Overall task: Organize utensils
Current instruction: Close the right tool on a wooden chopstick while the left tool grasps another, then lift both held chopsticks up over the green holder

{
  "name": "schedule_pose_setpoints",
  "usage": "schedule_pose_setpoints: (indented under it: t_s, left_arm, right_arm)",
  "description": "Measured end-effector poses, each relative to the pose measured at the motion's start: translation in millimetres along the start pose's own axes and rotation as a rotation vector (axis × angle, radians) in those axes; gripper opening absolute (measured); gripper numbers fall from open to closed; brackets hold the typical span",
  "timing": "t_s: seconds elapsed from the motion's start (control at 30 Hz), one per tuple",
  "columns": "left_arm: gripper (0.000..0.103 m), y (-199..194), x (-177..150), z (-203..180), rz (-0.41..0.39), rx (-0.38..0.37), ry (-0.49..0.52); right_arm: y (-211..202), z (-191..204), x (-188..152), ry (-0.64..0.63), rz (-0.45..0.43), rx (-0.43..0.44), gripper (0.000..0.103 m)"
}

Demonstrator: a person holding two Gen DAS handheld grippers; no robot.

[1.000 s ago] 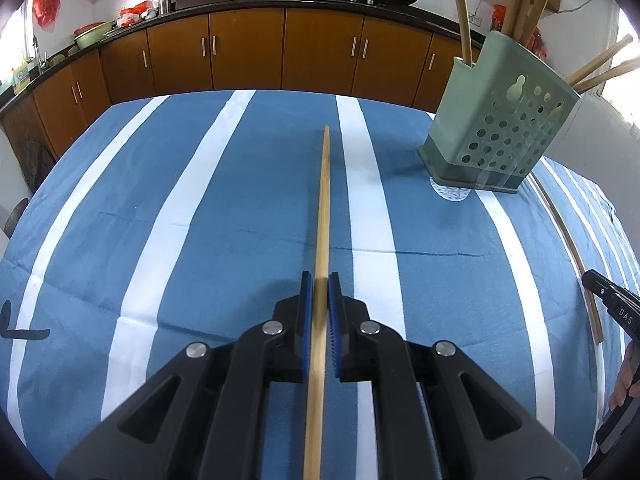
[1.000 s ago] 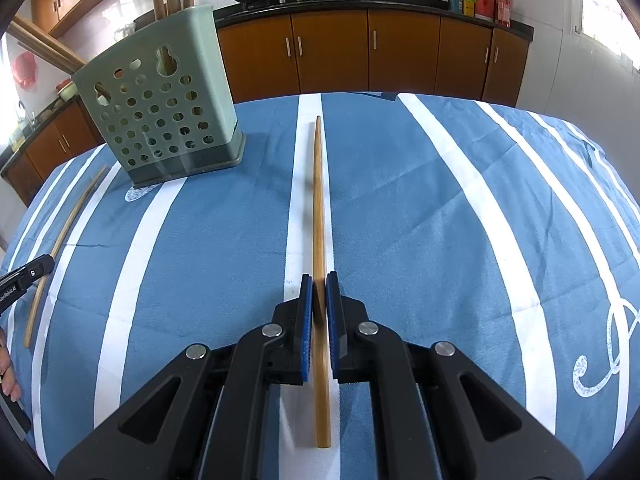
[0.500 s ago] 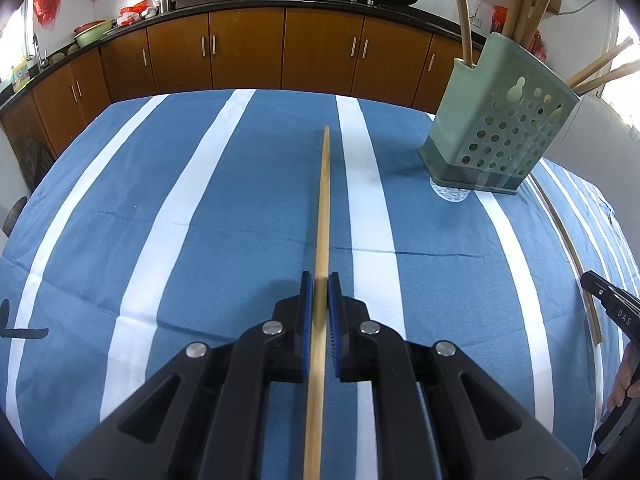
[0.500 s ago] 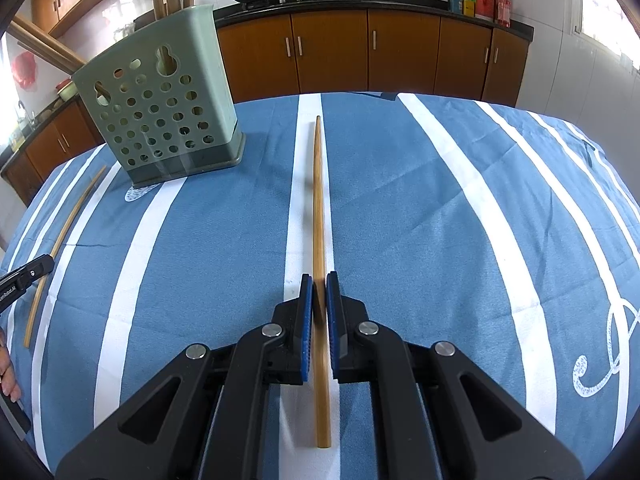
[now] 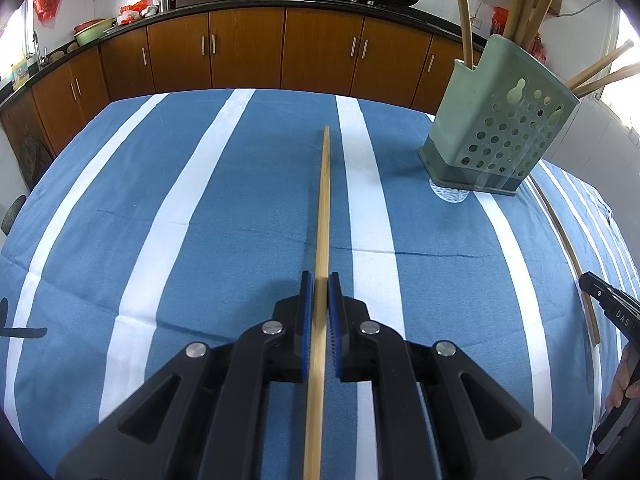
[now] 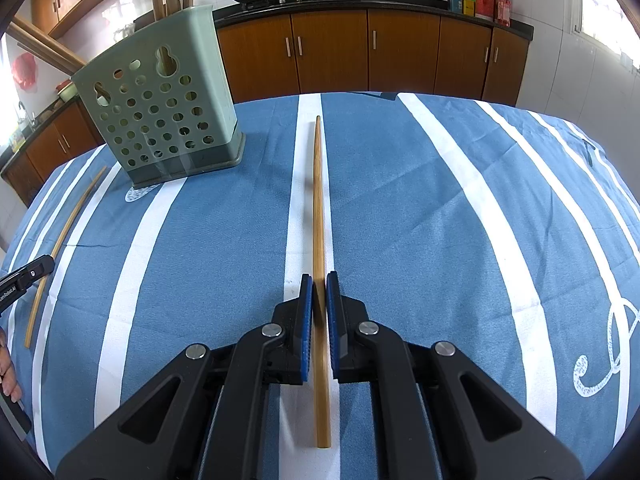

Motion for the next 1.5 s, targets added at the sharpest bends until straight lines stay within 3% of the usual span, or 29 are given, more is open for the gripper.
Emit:
schedule_pose_setpoints:
  t_s: [0.73,1.17,1.5]
  left_arm:
    - [0.01,0.0,-0.1,3.4,-0.001,-0.02,-0.012]
    - [0.008,-15.0,-12.9,-1.5,0.007,0.002,0.04]
    - [0.008,-87.3,17.9,-11.2,-0.202,-0.045,0.061]
  right_arm:
    - [0.1,-0.7,-0.3,0.003,0.0,0.003,0.008]
    - [-11.8,-5.8,-7.2,0.029,-0.025,0.029,0.007]
    - [-75.1,-12.8,18.1,0.06,-0.237,0.069,0.007]
Point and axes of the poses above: each gripper's, at about its wrist camera, not at the fingertips, and y roughly the way its jaws point, z to its left, x to its top, the point moved 1 cm from there along y, roughly the way its jaws point, and after that the axes turned 2 degrees about y, right-handed, at the moved point
